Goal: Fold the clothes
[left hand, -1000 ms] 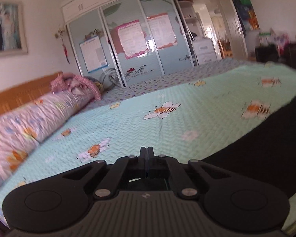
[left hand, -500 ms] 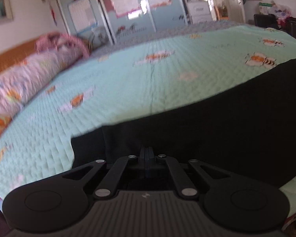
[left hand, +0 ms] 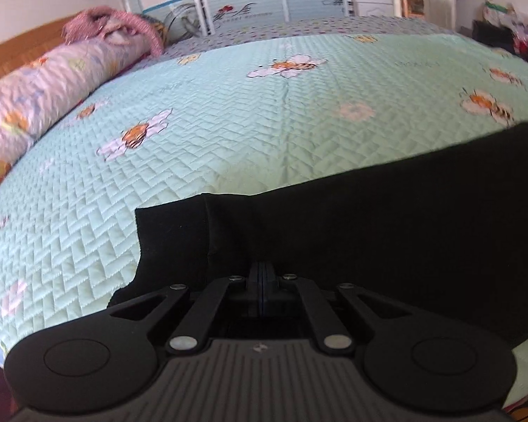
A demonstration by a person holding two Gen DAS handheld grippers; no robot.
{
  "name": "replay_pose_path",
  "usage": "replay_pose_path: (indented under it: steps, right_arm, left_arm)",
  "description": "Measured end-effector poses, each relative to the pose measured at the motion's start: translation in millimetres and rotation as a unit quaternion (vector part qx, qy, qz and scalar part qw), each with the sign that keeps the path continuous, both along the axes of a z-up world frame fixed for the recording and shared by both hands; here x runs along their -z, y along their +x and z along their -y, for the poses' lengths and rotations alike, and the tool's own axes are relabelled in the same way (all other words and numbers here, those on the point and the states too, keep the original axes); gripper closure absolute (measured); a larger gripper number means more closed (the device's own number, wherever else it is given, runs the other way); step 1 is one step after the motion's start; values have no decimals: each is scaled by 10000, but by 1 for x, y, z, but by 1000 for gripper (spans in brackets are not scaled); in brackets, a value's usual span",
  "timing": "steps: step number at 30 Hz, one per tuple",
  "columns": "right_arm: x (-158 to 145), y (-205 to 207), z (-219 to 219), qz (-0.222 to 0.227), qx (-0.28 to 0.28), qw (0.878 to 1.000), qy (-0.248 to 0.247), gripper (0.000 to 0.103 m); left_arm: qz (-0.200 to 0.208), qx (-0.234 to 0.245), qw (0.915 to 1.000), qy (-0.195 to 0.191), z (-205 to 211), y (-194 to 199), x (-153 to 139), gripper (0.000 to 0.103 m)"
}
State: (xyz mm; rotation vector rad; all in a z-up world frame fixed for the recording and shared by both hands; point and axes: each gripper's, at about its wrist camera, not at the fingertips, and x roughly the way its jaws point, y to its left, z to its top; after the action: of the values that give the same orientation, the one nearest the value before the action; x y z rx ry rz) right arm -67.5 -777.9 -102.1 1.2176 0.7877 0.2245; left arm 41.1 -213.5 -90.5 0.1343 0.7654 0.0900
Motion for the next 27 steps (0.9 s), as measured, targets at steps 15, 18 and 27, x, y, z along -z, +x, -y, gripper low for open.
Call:
replay_pose_path:
  steps: [15,18,27]
  right_arm:
    - [19,19,22,654,1019,9701,2104,61]
    - [12,21,32,730,1100,9817,1369,103]
    - [30,13,45,800,1347,9757,1532,103]
  left_arm:
    - [419,310,9977,-444,64,-21,-70,100]
    - [302,689,9956,-554,90,-21,-67,100]
    - [-334,1777,9809,-716,166,-7,-28,103]
